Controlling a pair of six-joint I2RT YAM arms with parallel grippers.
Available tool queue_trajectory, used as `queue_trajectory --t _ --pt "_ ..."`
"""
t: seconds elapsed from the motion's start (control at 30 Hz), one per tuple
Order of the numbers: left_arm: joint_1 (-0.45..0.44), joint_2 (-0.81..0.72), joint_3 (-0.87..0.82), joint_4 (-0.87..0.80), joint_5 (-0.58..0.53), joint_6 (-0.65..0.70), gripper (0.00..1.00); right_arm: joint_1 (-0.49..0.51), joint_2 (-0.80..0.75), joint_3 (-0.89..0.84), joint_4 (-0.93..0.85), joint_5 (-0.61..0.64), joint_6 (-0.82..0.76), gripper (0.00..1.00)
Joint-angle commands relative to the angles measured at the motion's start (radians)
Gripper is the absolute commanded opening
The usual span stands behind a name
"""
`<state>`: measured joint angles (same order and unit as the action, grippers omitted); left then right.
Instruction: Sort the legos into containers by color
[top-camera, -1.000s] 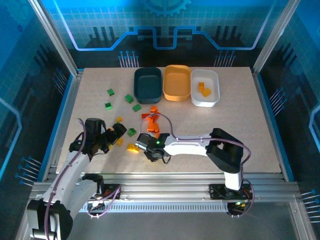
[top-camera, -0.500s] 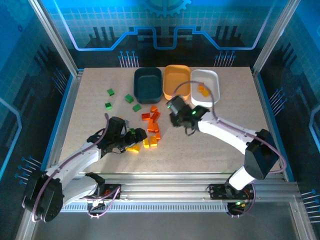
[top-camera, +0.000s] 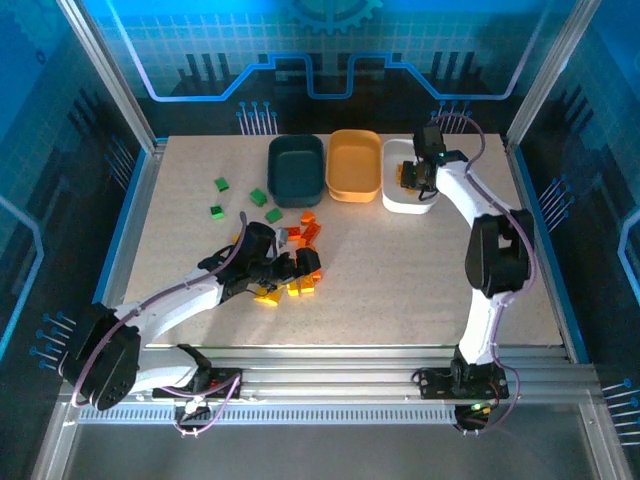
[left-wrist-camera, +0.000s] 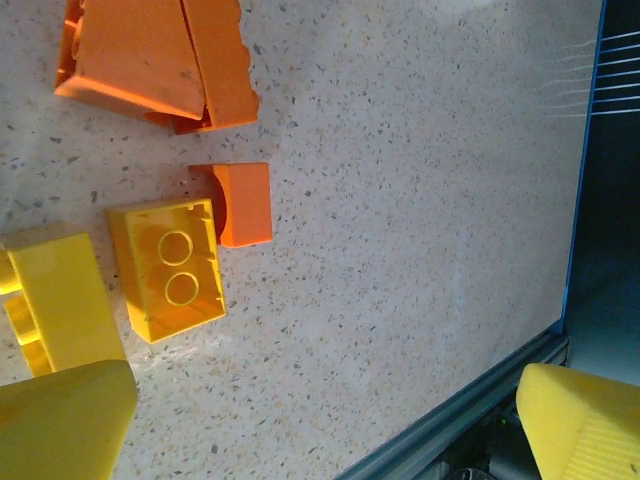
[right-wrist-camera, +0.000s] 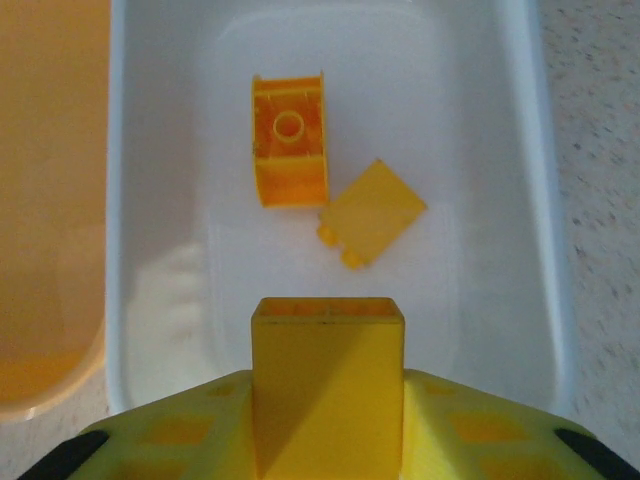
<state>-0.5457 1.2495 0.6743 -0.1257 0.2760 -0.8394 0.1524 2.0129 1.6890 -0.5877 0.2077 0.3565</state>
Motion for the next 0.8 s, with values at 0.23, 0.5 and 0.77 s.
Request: queue_trajectory --t 0.23,0.5,0.77 --pt "-0.003 0.018 0.049 -0.050 -0.073 0.032 0.99 -0.036 0.253 0.296 -0.148 -0.096 -0.066 0.44" --pt "0.008 0.009 0.096 -0.124 -0.105 0.067 0.99 -0.035 0.156 0.215 -0.100 -0.089 -0.059 0.54" --pt "0.142 -0.125 0.074 -0.255 -0.196 0.042 0.99 0.080 -0.225 -0.136 0.038 -0.060 -0.010 0.54"
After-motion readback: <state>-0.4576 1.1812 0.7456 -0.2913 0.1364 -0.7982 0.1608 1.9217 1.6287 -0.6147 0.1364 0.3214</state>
